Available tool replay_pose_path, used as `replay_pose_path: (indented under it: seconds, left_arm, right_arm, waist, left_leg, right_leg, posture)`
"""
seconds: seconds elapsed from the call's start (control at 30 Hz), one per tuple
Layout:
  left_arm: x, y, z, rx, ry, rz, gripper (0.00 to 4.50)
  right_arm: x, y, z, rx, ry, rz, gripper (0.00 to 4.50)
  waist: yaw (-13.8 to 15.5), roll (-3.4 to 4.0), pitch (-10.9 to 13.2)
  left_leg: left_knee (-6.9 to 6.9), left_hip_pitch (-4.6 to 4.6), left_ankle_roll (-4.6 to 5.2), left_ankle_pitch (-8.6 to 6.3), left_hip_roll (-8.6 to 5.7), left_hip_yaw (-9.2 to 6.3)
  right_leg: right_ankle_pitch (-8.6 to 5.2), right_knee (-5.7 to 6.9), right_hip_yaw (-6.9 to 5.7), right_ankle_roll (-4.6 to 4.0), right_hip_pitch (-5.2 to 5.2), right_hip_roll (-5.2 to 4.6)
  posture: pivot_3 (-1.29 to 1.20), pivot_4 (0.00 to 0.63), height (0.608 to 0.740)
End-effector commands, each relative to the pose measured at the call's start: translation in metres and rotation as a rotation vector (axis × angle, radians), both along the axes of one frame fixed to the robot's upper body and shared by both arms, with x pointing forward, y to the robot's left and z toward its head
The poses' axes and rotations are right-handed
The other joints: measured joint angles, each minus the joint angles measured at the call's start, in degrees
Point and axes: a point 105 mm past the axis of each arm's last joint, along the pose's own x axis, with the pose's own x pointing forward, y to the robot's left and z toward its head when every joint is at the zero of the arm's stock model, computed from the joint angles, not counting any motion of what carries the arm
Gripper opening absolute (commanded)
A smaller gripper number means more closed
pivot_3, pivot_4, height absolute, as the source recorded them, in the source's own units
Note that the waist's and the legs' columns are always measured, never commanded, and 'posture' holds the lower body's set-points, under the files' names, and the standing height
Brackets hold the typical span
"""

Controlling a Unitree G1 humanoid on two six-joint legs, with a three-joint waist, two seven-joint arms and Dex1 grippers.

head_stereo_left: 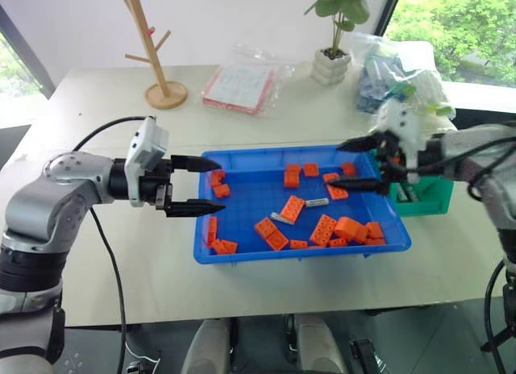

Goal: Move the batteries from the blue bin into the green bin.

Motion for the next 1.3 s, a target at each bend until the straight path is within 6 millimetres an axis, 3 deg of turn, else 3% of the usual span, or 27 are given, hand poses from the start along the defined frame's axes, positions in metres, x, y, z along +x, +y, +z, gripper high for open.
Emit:
replay_pose_path:
  seconds: [0.03, 0.27, 0.37, 0.67, 1.03, 1.13, 1.3]
  left_arm:
    - [-0.003, -0.002, 0.010, -0.007, -0.046, -0.003, 4.50]
    - [-0.011, 0.001, 0.008, -0.015, -0.044, 0.038, 4.50]
    - [-0.015, 0.002, 0.007, -0.015, -0.041, 0.050, 4.50]
    - [-0.025, 0.005, 0.004, 0.008, -0.020, 0.045, 4.50]
    - [-0.025, 0.001, 0.008, 0.000, -0.027, 0.031, 4.50]
    - [-0.023, 0.000, 0.008, -0.002, -0.029, 0.028, 4.50]
    - [-0.022, -0.002, 0.008, -0.004, -0.031, 0.024, 4.50]
  right_arm:
    - [0.007, 0.006, -0.006, -0.176, -0.081, 0.169, 4.42]
    - [0.014, 0.021, -0.041, -0.433, -0.123, 0.499, 4.42]
    - [0.017, 0.031, -0.047, -0.453, -0.127, 0.578, 4.42]
    - [0.032, 0.059, -0.058, -0.475, -0.190, 0.689, 4.42]
    - [0.039, 0.063, -0.078, -0.503, -0.217, 0.713, 4.42]
    - [0.040, 0.065, -0.078, -0.485, -0.215, 0.706, 3.56]
    - [0.040, 0.066, -0.077, -0.483, -0.219, 0.712, 1.10]
  waist:
    - [-0.1, 0.00, 0.0]
    - [-0.1, -0.01, 0.0]
    - [-0.1, -0.03, 0.0]
    - [0.0, -0.03, 0.0]
    - [-0.2, -0.03, 0.0]
    - [-0.2, -0.03, 0.0]
    - [-0.2, -0.03, 0.0]
  left_leg:
    - [0.00, 0.00, 0.00, 0.00, 0.00, -0.01]
    - [-0.07, 0.00, -0.05, 0.03, 0.04, -0.02]
    - [-0.04, -0.01, -0.11, 0.06, 0.02, -0.01]
    - [-0.05, 0.02, -0.22, 0.12, 0.02, -0.09]
    - [-0.05, 0.05, -0.28, 0.15, -0.01, -0.11]
    - [-0.05, 0.08, -0.31, 0.17, -0.01, -0.12]
    - [-0.05, 0.08, -0.31, 0.17, -0.01, -0.12]
  right_leg:
    - [0.00, 0.02, -0.01, 0.00, -0.01, 0.01]
    - [0.03, 0.11, -0.01, 0.04, -0.08, 0.07]
    - [0.03, 0.10, 0.00, 0.04, -0.07, 0.05]
    - [0.04, 0.14, -0.01, 0.01, -0.06, 0.07]
    - [0.03, 0.17, 0.00, 0.00, -0.03, 0.08]
    - [0.04, 0.20, 0.00, 0.00, -0.02, 0.08]
    - [0.03, 0.22, 0.00, 0.00, -0.02, 0.08]
  posture:
    - [0.00, 0.150, 0.692]
    - [0.00, 0.150, 0.692]
    - [0.00, 0.150, 0.692]
    - [0.00, 0.150, 0.692]
    - [0.00, 0.150, 0.692]
    - [0.00, 0.150, 0.692]
    - [0.00, 0.150, 0.692]
